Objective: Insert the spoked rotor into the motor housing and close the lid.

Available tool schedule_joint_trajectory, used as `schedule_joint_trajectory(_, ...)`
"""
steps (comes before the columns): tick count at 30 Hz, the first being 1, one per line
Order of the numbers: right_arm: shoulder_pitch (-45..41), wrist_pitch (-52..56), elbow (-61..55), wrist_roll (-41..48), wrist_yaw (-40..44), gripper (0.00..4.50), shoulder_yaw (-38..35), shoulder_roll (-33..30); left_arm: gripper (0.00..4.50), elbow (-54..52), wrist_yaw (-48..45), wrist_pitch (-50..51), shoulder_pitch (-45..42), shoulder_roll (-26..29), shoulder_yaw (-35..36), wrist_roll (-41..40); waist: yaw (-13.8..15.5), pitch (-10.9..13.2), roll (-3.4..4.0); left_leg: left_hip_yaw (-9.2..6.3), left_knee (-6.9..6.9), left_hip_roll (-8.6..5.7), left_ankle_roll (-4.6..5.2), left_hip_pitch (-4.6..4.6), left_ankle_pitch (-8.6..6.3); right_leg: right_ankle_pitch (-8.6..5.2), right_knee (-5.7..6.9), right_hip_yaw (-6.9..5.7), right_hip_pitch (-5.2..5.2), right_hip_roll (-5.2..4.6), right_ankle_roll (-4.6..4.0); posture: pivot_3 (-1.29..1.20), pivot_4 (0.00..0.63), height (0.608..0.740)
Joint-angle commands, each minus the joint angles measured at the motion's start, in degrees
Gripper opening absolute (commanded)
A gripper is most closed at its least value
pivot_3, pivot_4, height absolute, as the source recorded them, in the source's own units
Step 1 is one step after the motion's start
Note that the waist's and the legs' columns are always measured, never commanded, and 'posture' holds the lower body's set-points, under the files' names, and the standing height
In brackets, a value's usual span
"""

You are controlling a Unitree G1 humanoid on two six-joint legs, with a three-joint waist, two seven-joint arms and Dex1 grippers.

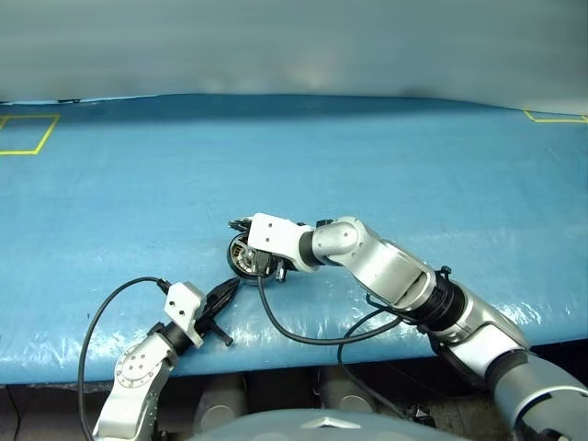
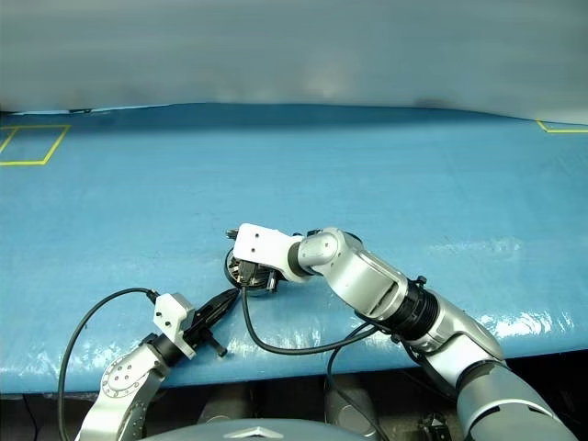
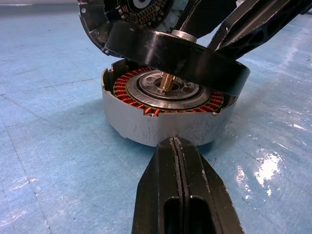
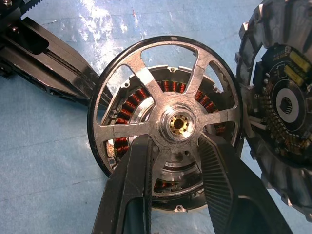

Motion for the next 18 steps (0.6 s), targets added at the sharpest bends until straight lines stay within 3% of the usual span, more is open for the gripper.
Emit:
schedule_joint_trajectory(1, -0.7, 1.9, -3.3, -1.0, -0.9, 1.06, -0.5, 0.1, 0.00, 0.1, -0.2, -0.8, -0.2, 0.0, 0.0, -0.1, 0.0, 0.0, 0.00, 0.00, 0.00, 0.00, 0.00, 0.00, 0.00, 0.00, 0.00, 0.00, 0.00, 0.00, 0.00, 0.00, 0.150, 0.740)
schedule_joint_trajectory(18, -2.0, 3.6, -5.6, -5.5, -2.8, 1.05, 4.6, -0.6, 0.00, -0.1, -0.1, -0.6, -0.3, 0.1, 0.0, -0.1, 0.0, 0.0, 0.00, 0.00, 0.00, 0.00, 0.00, -0.01, 0.00, 0.00, -0.01, 0.00, -0.01, -0.01, 0.00, 0.00, 0.150, 0.740)
